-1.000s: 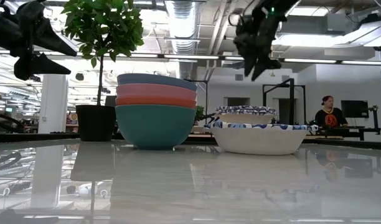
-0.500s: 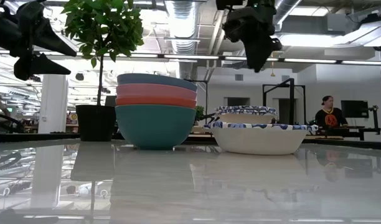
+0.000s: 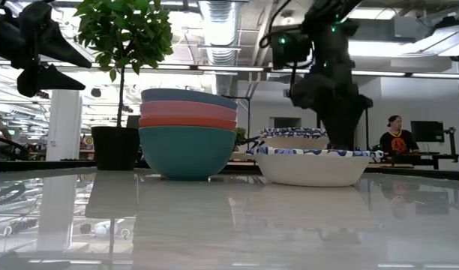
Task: Place and stack bowls onto a shelf
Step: Stack the blue patterned bowl on top of the blue patterned bowl on the shelf
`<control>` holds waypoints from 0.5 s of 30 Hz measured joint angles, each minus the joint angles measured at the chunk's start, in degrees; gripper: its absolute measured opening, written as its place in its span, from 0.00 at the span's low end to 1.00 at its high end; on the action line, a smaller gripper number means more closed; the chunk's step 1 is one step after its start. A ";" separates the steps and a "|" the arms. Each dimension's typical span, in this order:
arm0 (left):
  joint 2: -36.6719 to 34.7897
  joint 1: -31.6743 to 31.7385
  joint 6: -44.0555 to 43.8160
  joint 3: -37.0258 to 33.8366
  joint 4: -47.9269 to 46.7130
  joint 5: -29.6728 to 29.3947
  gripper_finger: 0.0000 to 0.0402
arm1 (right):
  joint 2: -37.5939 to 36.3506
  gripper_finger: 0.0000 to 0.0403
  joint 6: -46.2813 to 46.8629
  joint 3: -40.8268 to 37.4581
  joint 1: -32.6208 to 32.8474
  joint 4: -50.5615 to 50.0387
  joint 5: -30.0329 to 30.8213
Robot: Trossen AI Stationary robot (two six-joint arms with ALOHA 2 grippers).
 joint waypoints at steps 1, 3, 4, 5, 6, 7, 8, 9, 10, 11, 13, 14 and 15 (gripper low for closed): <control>0.00 0.02 -0.04 0.00 0.00 0.00 0.73 | 0.00 0.42 -0.38 -0.54 -0.45 0.75 0.00; 0.00 0.01 -0.07 0.00 0.00 -0.02 0.73 | 0.00 0.42 -1.18 -1.47 -1.14 2.36 -0.02; -0.01 0.00 -0.07 0.00 0.00 0.00 0.73 | 0.00 0.42 -1.40 -1.99 -1.39 3.31 -0.10; -0.02 0.00 -0.07 0.00 0.00 0.00 0.73 | 0.00 0.42 -1.55 -2.64 -1.68 4.41 -0.12; -0.02 0.00 -0.09 0.00 0.00 -0.02 0.73 | 0.00 0.42 -1.59 -3.35 -1.95 5.35 -0.50; 0.00 0.00 -0.13 0.00 0.00 -0.02 0.73 | 0.00 0.42 -1.70 -4.07 -2.14 6.03 -1.21; 0.00 0.02 -0.27 0.00 0.00 0.00 0.73 | 0.00 0.42 -2.03 -4.74 -2.37 6.61 -1.78; 0.00 0.00 -0.37 0.00 -0.01 -0.01 0.73 | 0.00 0.42 -2.43 -5.28 -2.37 7.01 -1.94; -0.02 0.01 -0.40 0.00 0.01 -0.02 0.73 | 0.00 0.42 -2.53 -5.80 -2.36 7.70 -2.01; -0.02 0.01 -0.42 0.00 0.00 -0.02 0.73 | -0.02 0.42 -2.62 -6.33 -2.29 8.29 -2.02; 0.00 0.00 -0.42 0.00 0.00 -0.02 0.73 | -0.02 0.42 -2.62 -7.17 -2.24 9.33 -2.27; 0.00 0.02 -0.42 0.00 0.00 -0.04 0.73 | -0.02 0.41 -2.62 -7.31 -2.21 9.34 -2.67; -0.02 0.00 -0.42 0.00 0.00 -0.04 0.73 | -0.02 0.39 -2.60 -7.34 -2.19 9.31 -2.77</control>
